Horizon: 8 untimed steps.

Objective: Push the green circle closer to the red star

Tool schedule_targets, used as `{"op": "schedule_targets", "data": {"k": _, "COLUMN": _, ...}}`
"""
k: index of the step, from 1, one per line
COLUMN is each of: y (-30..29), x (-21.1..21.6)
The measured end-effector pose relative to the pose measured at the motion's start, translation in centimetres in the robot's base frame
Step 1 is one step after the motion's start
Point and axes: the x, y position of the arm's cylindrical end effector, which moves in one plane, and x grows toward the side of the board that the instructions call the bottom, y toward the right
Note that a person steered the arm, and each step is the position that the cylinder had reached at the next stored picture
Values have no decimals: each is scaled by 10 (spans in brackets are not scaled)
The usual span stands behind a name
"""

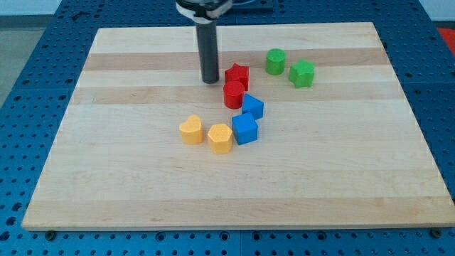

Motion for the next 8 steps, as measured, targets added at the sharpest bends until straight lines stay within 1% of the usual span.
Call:
{"op": "schedule_targets", "data": {"k": 1, "y": -1, "x": -33}}
{"op": "schedule_targets", "data": {"k": 3, "y": 91, "x": -50}}
{"op": "schedule_targets", "data": {"k": 5, "y": 156, "x": -67}}
{"op": "schedule_targets", "data": {"k": 6, "y": 184, "x": -64}}
{"op": "schedule_targets", "data": {"k": 8, "y": 175, "x": -50}}
